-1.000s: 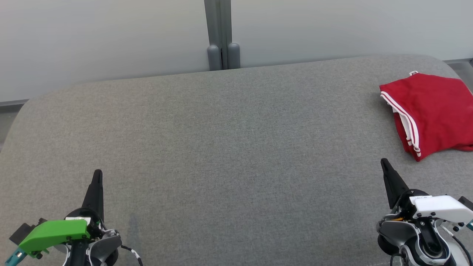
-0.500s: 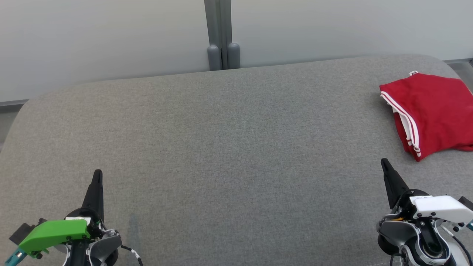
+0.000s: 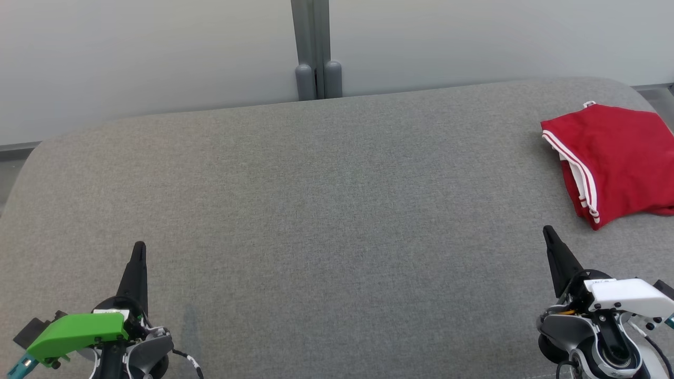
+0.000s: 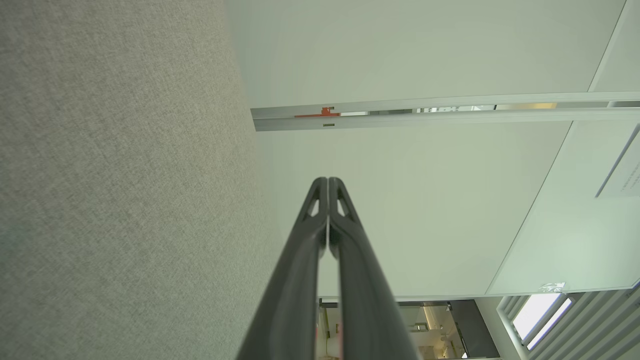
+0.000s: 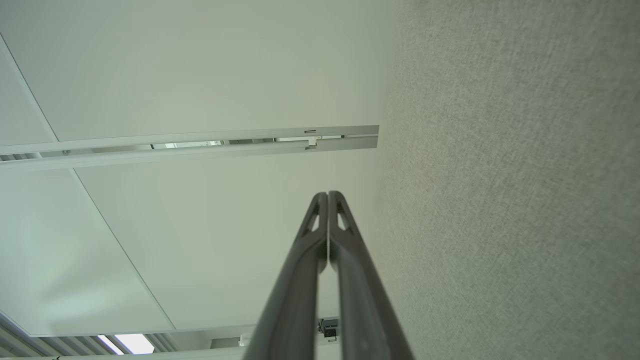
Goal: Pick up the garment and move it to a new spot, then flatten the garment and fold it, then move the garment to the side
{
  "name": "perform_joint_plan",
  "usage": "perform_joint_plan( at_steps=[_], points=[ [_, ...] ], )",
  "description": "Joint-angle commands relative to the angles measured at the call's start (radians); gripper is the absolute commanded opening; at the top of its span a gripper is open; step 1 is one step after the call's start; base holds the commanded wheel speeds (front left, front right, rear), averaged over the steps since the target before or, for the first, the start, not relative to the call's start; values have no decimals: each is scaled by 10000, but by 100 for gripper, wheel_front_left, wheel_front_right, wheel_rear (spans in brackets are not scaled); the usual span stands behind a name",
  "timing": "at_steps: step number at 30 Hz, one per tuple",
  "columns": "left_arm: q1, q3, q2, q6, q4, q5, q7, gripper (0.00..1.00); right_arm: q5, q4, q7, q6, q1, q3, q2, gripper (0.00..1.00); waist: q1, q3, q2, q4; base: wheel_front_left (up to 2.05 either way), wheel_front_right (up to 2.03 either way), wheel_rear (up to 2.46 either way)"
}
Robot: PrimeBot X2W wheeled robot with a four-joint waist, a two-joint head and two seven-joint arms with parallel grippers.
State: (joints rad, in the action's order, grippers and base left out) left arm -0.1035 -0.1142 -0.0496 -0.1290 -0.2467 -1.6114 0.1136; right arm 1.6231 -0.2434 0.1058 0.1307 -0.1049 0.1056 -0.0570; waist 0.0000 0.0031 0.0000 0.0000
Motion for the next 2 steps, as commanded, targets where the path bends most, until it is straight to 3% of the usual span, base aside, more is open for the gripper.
perform_joint_plan(
  at_steps=[1, 2],
  points=[
    [-105, -23, 2, -55, 24, -29, 45, 0, -61, -21, 55, 0, -56, 19, 1, 0, 0, 0, 0, 0, 0, 0, 0],
    [-105, -23, 2, -55, 24, -29, 45, 0, -61, -21, 57, 0, -56, 20, 3, 0, 0, 0, 0, 0, 0, 0, 0]
  ],
)
